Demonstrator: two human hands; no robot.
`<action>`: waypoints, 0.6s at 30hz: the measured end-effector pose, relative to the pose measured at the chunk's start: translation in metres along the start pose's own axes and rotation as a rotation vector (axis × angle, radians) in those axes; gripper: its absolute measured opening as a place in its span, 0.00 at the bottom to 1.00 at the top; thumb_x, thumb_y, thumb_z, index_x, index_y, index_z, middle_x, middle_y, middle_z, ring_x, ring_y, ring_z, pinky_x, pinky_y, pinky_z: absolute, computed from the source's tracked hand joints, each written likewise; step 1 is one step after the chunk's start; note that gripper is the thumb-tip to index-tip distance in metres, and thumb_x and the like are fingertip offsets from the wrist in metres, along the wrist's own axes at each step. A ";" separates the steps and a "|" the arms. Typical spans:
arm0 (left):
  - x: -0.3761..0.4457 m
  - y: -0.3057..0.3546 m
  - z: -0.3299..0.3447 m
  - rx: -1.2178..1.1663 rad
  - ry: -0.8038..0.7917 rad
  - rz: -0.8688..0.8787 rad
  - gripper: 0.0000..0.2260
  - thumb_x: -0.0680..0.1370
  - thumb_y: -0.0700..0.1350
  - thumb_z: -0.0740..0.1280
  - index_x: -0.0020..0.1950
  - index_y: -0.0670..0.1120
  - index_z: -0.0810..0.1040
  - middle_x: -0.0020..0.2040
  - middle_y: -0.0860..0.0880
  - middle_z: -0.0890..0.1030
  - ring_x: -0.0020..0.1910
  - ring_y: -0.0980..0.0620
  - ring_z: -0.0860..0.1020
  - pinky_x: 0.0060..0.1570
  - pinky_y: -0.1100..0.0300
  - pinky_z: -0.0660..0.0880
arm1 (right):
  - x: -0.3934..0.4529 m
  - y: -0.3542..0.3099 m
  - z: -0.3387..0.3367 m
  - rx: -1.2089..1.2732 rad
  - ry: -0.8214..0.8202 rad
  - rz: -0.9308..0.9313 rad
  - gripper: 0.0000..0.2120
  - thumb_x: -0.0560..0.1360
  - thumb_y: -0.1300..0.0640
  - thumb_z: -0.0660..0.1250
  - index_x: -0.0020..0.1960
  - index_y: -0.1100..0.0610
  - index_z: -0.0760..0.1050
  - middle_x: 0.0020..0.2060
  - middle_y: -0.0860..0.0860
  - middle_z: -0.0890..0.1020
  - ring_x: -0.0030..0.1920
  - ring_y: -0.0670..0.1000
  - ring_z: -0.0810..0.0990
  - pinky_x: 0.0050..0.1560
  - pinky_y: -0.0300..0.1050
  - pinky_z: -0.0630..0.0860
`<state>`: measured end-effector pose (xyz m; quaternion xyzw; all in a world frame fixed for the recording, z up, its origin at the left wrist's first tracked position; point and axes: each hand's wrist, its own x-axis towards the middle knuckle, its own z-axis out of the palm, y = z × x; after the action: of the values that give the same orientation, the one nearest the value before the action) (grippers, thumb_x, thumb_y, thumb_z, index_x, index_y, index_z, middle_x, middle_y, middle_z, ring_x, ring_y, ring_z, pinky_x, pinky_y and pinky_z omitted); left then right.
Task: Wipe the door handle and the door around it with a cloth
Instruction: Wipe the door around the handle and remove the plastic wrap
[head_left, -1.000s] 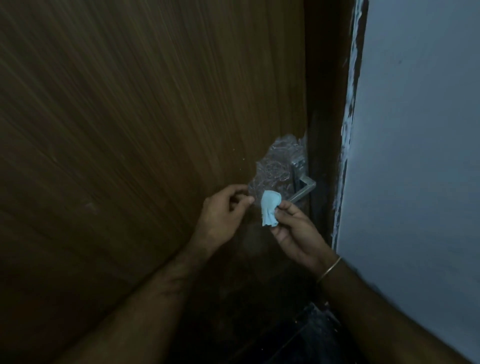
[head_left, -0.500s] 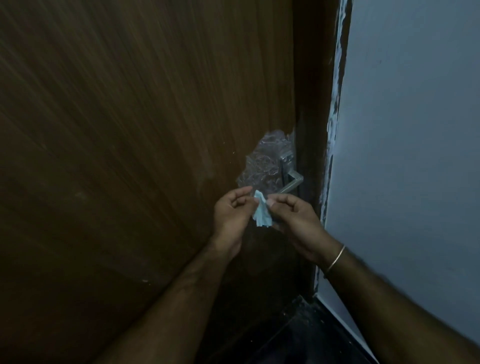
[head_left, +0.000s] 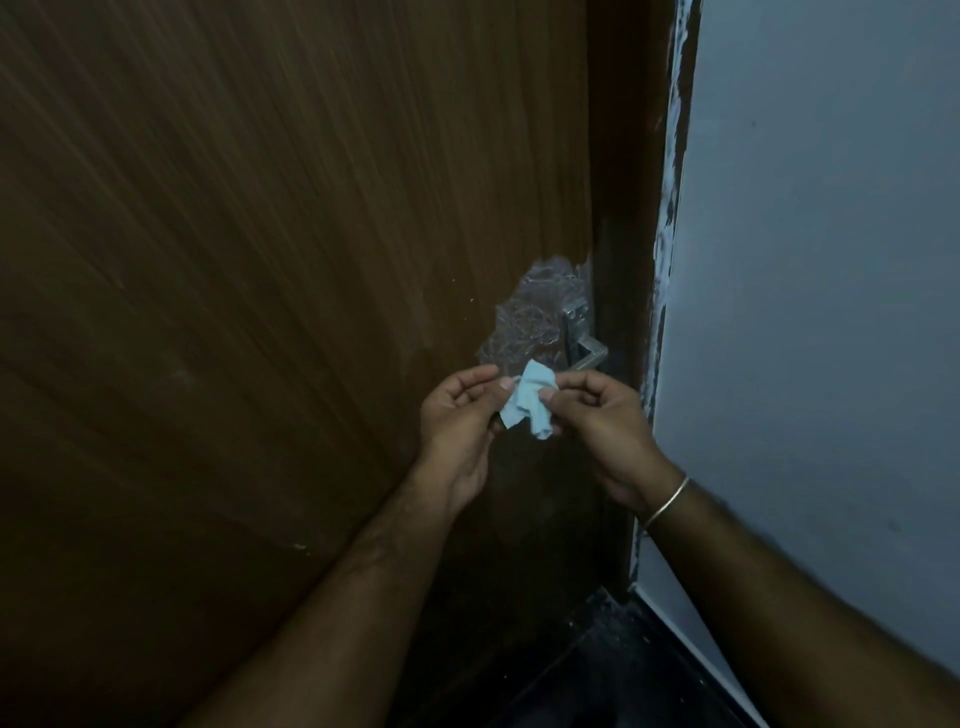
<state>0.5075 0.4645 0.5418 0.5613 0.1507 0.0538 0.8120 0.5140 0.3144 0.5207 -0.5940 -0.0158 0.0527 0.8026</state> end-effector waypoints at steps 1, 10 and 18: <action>-0.001 0.001 -0.001 -0.036 0.005 -0.014 0.10 0.72 0.34 0.72 0.52 0.42 0.80 0.48 0.42 0.85 0.47 0.46 0.84 0.41 0.57 0.80 | 0.001 -0.001 -0.003 0.055 0.015 0.029 0.09 0.74 0.64 0.70 0.54 0.62 0.79 0.47 0.57 0.84 0.46 0.54 0.83 0.48 0.47 0.79; -0.010 0.006 0.002 0.169 0.020 0.111 0.06 0.77 0.36 0.68 0.50 0.47 0.80 0.45 0.46 0.84 0.45 0.50 0.84 0.40 0.57 0.80 | 0.004 -0.004 -0.016 0.349 -0.183 0.165 0.09 0.78 0.70 0.60 0.49 0.58 0.76 0.57 0.61 0.80 0.58 0.60 0.80 0.54 0.52 0.80; -0.013 0.016 0.003 0.318 0.084 0.264 0.09 0.79 0.37 0.65 0.47 0.50 0.81 0.49 0.45 0.81 0.46 0.48 0.81 0.44 0.53 0.80 | 0.002 -0.011 -0.035 0.345 -0.366 0.220 0.12 0.79 0.64 0.55 0.39 0.61 0.72 0.63 0.65 0.77 0.62 0.64 0.79 0.52 0.54 0.81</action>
<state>0.4974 0.4641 0.5603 0.6944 0.1163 0.1586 0.6921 0.5203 0.2781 0.5213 -0.4273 -0.0868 0.2478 0.8651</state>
